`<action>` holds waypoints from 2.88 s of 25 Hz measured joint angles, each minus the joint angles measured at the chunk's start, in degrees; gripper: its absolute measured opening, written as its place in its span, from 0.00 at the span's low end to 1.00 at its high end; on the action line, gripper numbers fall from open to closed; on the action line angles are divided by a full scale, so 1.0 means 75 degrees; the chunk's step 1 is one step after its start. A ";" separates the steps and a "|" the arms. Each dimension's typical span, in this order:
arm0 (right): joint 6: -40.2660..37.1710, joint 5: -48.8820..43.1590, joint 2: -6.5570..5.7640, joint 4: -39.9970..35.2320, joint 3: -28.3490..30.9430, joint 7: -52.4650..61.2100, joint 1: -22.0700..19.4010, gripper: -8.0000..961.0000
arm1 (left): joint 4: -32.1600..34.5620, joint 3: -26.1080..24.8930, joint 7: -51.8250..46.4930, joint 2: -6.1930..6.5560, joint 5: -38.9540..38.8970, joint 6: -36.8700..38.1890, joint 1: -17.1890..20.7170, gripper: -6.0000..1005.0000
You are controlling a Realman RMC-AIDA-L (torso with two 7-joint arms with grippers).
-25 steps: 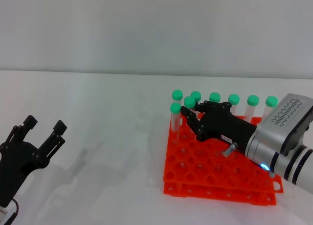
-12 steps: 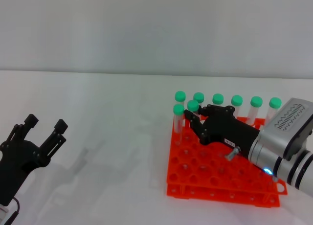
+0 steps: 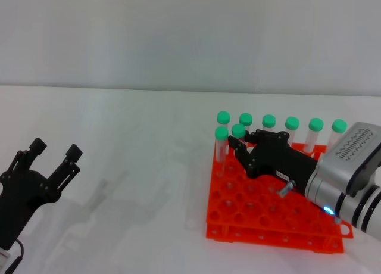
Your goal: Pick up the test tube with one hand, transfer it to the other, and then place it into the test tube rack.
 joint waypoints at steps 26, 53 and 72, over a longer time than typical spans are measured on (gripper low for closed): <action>-0.0546 -0.0062 -0.0007 0.0032 0.0074 0.0051 -0.0388 0.37 | 0.0001 -0.0012 0.0000 0.0023 -0.0014 0.0001 -0.0077 0.86; -0.3597 0.0041 -0.0021 0.1982 0.4211 -0.0740 -0.2037 0.91 | -0.0189 -0.0116 0.0060 -0.0009 -0.0699 -0.0199 -0.0194 0.86; -0.2559 0.0574 -0.0042 0.2170 0.4432 -0.1003 -0.2055 0.91 | -0.0691 -0.0117 0.0854 -0.0022 -0.1653 -0.0502 -0.0497 0.86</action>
